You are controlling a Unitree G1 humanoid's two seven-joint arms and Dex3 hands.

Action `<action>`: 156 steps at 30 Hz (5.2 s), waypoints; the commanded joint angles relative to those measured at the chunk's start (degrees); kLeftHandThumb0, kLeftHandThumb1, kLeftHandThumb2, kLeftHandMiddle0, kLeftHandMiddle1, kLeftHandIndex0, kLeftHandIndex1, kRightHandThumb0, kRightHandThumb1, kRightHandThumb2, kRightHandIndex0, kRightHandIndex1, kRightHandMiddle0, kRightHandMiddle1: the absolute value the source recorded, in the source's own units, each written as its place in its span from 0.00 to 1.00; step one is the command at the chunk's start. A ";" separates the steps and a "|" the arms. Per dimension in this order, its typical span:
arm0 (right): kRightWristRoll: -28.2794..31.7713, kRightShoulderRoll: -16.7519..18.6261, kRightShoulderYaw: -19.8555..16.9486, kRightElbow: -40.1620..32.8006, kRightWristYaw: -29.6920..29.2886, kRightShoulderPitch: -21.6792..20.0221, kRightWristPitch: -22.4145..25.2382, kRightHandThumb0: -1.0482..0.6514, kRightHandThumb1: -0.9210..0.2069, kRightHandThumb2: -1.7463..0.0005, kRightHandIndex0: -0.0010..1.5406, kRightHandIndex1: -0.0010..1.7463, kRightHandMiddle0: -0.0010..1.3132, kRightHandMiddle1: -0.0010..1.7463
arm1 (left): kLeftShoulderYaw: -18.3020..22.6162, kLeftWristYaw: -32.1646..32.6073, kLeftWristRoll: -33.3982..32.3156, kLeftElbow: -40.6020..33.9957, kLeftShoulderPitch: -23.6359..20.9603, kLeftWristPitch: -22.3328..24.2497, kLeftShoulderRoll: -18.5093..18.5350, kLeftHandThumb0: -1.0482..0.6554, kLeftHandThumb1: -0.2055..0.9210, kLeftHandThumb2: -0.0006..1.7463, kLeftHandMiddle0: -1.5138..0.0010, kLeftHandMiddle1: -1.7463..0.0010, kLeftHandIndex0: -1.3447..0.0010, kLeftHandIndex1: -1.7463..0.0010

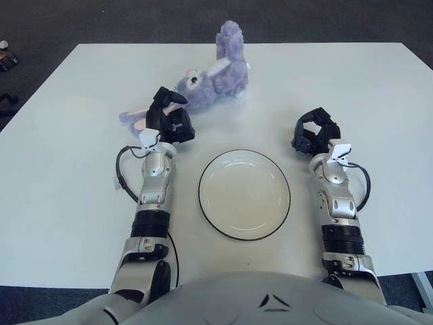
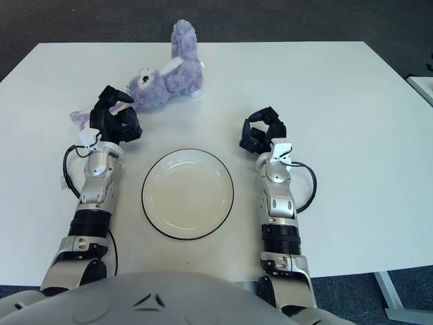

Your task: Put the doll into the plate.

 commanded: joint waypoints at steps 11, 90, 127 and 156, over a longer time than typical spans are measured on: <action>-0.47 -0.24 0.75 1.43 1.05 1.90 3.75 0.35 0.42 0.34 0.82 1.00 0.39 1.00 | -0.02 -1.19 -0.40 1.98 3.72 0.82 0.19 0.32 0.41 0.79 0.14 0.00 0.51 0.00; -0.47 -2.64 2.71 12.78 7.62 0.70 0.76 0.36 0.37 0.38 0.81 1.00 0.36 1.00 | -3.16 -5.82 18.65 3.34 -14.36 -8.04 23.04 0.20 0.75 0.37 0.82 0.66 1.00 0.55; -0.31 -4.89 3.63 16.06 11.14 0.04 0.76 0.36 0.39 0.36 0.81 1.00 0.37 1.00 | -20.12 -11.88 34.47 30.17 -43.58 -6.67 28.08 0.07 1.00 0.20 0.97 0.60 1.00 0.50; -0.63 -5.04 3.96 16.41 9.79 1.09 -2.29 0.36 0.39 0.36 0.81 1.00 0.38 1.00 | -28.36 -18.10 37.07 50.77 -55.98 -4.27 25.13 0.03 1.00 0.33 0.95 0.62 1.00 0.52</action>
